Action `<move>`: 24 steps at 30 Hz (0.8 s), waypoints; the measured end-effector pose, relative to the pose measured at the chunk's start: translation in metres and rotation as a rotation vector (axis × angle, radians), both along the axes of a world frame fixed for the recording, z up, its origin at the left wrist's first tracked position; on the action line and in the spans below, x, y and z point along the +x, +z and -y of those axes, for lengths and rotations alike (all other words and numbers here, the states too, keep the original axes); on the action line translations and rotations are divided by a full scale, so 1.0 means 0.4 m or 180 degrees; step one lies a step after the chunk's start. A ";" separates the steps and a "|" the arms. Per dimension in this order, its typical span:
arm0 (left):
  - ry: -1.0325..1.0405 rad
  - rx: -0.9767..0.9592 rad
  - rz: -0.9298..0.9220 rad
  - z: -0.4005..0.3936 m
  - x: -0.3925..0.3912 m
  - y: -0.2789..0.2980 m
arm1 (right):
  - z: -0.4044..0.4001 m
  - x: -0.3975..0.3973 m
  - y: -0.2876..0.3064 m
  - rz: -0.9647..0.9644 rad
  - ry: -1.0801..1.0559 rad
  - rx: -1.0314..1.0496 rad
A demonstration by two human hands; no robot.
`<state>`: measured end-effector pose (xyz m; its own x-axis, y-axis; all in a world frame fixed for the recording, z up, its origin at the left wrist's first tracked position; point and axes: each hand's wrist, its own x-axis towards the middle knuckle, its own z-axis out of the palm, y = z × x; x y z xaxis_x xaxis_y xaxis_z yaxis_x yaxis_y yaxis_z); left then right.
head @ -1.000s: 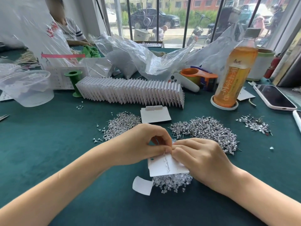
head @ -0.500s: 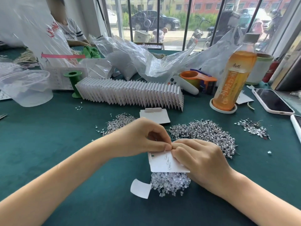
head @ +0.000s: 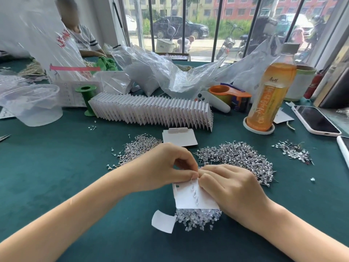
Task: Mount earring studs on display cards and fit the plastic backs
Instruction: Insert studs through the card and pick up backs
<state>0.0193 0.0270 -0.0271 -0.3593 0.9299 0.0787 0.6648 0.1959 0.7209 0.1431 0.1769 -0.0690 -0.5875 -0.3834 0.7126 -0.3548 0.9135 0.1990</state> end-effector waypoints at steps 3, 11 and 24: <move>-0.0044 -0.0118 -0.0179 -0.008 -0.001 0.008 | 0.002 0.001 0.003 -0.0024 -0.0043 0.0057; -0.0211 -0.0068 -0.0196 -0.014 -0.013 0.006 | -0.002 0.000 0.002 0.0024 -0.0125 0.0065; 0.0685 0.1213 0.1053 -0.003 -0.063 -0.024 | -0.003 -0.019 0.051 0.2017 0.0148 -0.4599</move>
<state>-0.0057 0.0280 -0.0366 -0.6010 0.7604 0.2461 0.3643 -0.0135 0.9312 0.1356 0.1780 -0.0484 -0.9277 0.3495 0.1308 -0.0707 0.1794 -0.9812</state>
